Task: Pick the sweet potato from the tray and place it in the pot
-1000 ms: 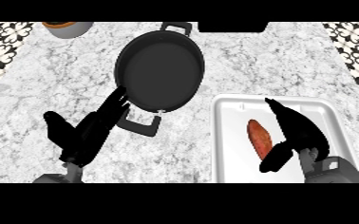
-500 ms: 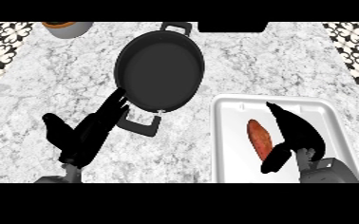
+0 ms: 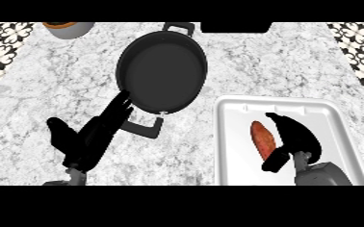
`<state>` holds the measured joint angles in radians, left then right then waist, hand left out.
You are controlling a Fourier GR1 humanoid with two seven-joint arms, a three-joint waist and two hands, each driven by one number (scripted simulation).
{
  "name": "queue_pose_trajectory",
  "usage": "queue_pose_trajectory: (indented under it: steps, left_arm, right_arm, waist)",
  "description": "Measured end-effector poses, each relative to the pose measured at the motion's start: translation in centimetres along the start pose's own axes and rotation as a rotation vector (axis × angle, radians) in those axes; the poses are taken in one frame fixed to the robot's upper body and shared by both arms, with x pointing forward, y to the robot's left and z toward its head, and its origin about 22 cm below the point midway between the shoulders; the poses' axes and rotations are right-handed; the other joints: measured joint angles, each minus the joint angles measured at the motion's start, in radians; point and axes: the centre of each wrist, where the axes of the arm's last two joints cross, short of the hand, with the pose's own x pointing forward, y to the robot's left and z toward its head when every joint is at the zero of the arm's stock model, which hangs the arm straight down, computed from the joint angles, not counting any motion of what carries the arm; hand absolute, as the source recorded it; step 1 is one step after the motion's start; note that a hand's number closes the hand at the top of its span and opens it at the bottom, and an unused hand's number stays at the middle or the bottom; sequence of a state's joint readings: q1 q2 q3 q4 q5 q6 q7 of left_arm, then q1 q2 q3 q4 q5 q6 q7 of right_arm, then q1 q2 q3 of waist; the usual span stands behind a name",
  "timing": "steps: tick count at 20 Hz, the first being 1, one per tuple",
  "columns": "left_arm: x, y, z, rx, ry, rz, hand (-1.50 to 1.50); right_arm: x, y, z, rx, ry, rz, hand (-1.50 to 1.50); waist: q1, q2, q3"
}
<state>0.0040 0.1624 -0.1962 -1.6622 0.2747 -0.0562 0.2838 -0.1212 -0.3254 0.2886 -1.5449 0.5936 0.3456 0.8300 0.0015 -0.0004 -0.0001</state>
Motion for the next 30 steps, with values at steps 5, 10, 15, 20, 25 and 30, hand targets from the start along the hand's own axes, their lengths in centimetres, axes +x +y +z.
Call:
queue_pose_trajectory:
  steps: [5,10,15,20,25,30]
  left_arm:
    - [-0.5,0.2,-0.2,-0.001,0.005,0.001,0.00]
    - [-0.2,0.1,-0.2,0.002,0.002,0.008,0.00]
    - [-0.3,0.2,0.2,0.009,0.006,0.003,0.00]
    - [-0.2,1.1,-0.3,0.006,0.008,0.001,0.00]
    - [-0.2,0.8,-0.5,0.003,0.008,-0.003,0.00]
    - [-0.2,0.7,-0.2,0.013,0.004,-0.004,0.00]
  right_arm:
    - [0.8,0.8,-0.4,0.028,-0.095,-0.024,1.50]
    - [0.9,1.2,-1.2,0.009,-0.149,-0.018,1.50]
    - [3.7,4.6,2.1,-0.047,-0.165,-0.017,1.50]
    - [7.7,8.2,5.3,-0.103,-0.169,-0.012,1.50]
    - [9.1,9.7,8.0,-0.182,-0.177,0.020,1.50]
    - [9.5,8.8,10.7,-0.331,-0.181,0.023,1.50]
  waist:
    - [-0.001,-0.001,-0.002]
    - [0.001,-0.001,-0.001]
    - [-0.003,-0.002,-0.001]
    - [-0.002,-0.001,0.000]
    - [-0.004,-0.002,-0.002]
    - [-0.006,-0.002,-0.001]
